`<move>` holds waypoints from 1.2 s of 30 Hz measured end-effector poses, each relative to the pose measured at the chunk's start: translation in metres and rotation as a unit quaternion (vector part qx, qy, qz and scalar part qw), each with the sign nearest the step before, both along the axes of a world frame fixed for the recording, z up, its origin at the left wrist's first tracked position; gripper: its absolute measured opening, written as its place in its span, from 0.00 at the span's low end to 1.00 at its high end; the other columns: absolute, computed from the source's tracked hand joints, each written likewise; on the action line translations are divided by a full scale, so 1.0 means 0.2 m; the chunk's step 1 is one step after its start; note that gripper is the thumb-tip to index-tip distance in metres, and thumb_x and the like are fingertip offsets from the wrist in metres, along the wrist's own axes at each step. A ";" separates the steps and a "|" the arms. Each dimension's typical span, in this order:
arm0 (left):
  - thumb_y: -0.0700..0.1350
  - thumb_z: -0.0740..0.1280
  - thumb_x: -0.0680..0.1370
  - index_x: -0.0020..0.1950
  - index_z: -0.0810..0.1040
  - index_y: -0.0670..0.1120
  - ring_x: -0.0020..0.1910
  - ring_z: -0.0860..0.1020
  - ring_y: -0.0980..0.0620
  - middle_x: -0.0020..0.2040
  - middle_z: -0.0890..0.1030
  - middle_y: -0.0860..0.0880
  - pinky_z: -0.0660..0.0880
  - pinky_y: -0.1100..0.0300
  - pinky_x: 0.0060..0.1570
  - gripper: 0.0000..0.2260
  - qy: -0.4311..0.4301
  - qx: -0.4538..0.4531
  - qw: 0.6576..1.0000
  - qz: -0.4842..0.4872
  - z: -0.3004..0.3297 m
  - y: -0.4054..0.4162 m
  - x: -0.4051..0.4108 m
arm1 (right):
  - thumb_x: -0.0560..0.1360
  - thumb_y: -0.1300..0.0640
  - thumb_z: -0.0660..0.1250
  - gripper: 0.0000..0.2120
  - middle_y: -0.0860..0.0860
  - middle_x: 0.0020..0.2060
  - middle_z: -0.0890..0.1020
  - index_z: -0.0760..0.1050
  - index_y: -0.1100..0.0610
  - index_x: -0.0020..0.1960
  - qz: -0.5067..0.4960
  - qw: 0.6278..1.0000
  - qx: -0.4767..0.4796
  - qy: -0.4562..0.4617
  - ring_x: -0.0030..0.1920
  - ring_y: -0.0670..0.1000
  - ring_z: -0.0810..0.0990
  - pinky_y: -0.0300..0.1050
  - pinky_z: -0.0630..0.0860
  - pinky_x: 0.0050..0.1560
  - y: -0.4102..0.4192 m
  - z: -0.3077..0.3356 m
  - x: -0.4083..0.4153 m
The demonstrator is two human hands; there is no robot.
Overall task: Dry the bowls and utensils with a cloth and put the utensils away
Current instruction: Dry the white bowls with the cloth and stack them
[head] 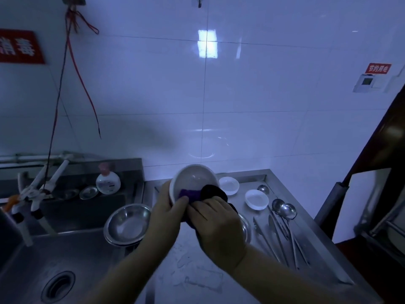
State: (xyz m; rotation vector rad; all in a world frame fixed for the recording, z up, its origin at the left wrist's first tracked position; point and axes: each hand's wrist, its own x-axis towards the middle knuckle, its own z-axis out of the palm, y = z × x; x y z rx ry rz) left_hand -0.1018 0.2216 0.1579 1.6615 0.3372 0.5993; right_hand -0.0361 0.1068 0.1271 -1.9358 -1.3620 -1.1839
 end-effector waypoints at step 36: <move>0.50 0.63 0.75 0.60 0.69 0.57 0.45 0.79 0.58 0.47 0.78 0.58 0.76 0.65 0.38 0.14 -0.004 -0.007 1.000 0.011 -0.07 -0.12 0.00 | 0.74 0.61 0.71 0.07 0.52 0.45 0.84 0.82 0.59 0.51 0.040 0.991 0.073 0.109 0.44 0.52 0.81 0.49 0.77 0.49 -0.05 -0.05 -0.09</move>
